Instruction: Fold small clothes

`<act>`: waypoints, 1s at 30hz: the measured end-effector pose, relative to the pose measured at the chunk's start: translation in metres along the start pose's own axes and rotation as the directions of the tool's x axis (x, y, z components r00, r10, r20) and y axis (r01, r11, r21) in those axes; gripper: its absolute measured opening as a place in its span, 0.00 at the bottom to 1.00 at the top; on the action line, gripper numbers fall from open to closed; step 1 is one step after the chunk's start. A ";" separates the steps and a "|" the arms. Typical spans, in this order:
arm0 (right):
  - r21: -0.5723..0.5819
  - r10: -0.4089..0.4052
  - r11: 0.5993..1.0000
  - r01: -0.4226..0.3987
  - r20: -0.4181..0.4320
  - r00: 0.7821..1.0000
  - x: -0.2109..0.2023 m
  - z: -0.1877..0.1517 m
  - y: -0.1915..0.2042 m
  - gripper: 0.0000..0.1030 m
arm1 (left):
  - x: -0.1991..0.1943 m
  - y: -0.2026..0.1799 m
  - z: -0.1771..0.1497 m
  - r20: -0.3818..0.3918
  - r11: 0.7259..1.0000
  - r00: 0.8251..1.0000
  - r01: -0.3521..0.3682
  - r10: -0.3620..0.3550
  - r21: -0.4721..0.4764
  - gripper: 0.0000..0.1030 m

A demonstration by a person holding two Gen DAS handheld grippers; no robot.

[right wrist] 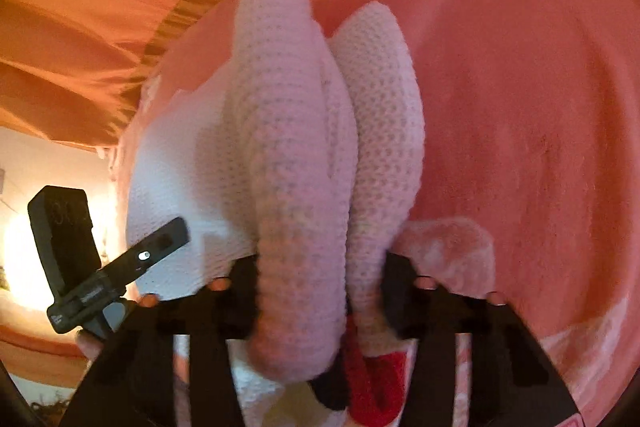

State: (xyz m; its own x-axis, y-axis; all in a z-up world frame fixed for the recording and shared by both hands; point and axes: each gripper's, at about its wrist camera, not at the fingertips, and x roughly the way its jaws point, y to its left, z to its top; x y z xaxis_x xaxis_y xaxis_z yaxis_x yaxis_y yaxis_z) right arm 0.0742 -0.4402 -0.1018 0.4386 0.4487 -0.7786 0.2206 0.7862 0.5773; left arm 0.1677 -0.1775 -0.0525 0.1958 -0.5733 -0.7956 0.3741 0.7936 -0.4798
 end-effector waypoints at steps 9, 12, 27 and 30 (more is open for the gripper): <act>-0.020 0.014 1.000 -0.014 0.030 0.999 -0.041 -0.027 0.006 0.37 | -0.007 -0.005 0.000 -0.117 0.995 0.988 0.095 -0.099 -0.039 0.51; 0.002 -0.037 0.999 0.037 -0.024 0.999 -0.021 -0.027 -0.008 0.51 | 0.015 0.002 -0.010 -0.127 0.996 0.990 0.054 -0.063 -0.072 0.72; -0.079 -0.006 0.997 0.018 0.143 0.990 -0.059 -0.034 0.041 0.34 | -0.037 -0.045 -0.006 0.010 0.995 1.000 0.018 -0.019 0.102 0.41; -0.157 -0.002 0.986 0.050 0.292 0.956 -0.107 -0.052 0.083 0.34 | -0.083 -0.061 -0.007 0.056 0.985 0.997 0.045 -0.055 0.165 0.41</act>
State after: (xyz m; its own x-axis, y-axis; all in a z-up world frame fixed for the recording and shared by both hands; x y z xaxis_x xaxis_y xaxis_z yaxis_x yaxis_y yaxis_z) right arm 0.0003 -0.4008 0.0168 0.6734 0.3032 -0.6742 0.1027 0.8649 0.4914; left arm 0.1221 -0.1772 0.0399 0.2253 -0.6266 -0.7460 0.5273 0.7223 -0.4475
